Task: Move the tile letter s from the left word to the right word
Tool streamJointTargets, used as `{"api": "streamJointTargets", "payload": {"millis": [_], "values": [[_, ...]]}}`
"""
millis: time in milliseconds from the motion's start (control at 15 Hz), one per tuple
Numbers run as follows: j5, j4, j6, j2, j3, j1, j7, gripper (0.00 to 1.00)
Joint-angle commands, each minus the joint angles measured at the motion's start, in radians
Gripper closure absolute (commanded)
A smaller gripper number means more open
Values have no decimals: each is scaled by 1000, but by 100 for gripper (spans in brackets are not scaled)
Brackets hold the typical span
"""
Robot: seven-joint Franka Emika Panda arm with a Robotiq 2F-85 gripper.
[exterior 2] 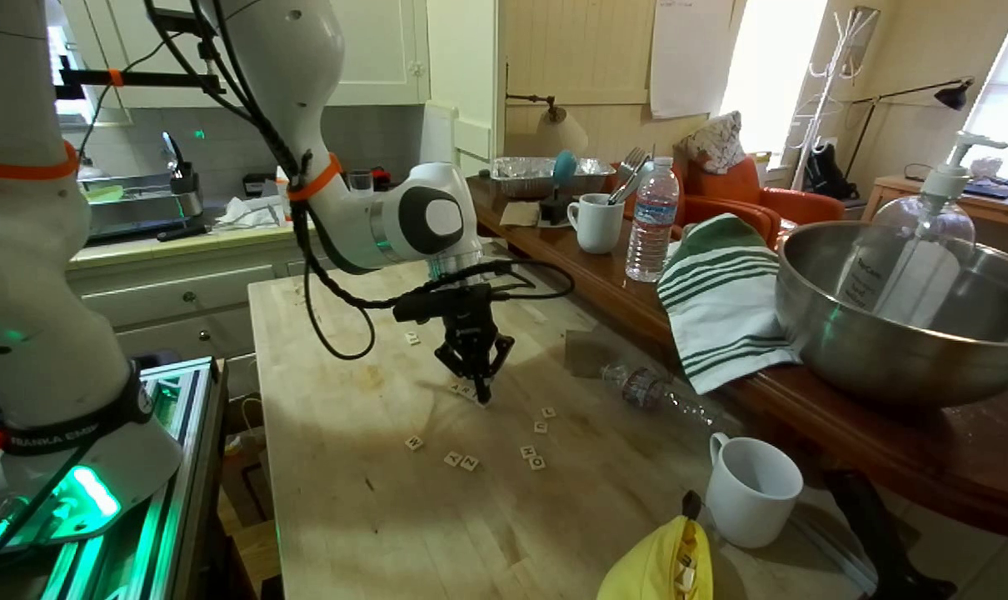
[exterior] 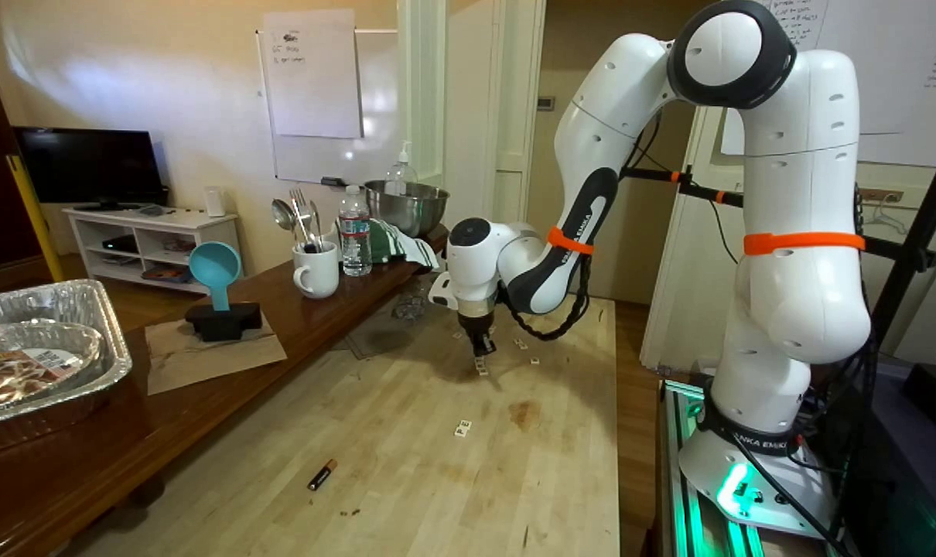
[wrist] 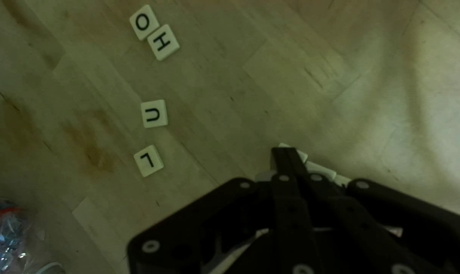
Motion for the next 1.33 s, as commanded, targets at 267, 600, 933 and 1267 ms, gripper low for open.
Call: {"api": "streamJointTargets", "payload": {"millis": [267, 600, 933, 1267], "values": [[-3, -26, 20, -17, 14, -17, 8, 100], [0, -24, 14, -22, 18, -16, 7, 100], [17, -21, 6, -30, 26, -17, -7, 100], [56, -23, 2, -46, 36, -22, -30, 100]]}}
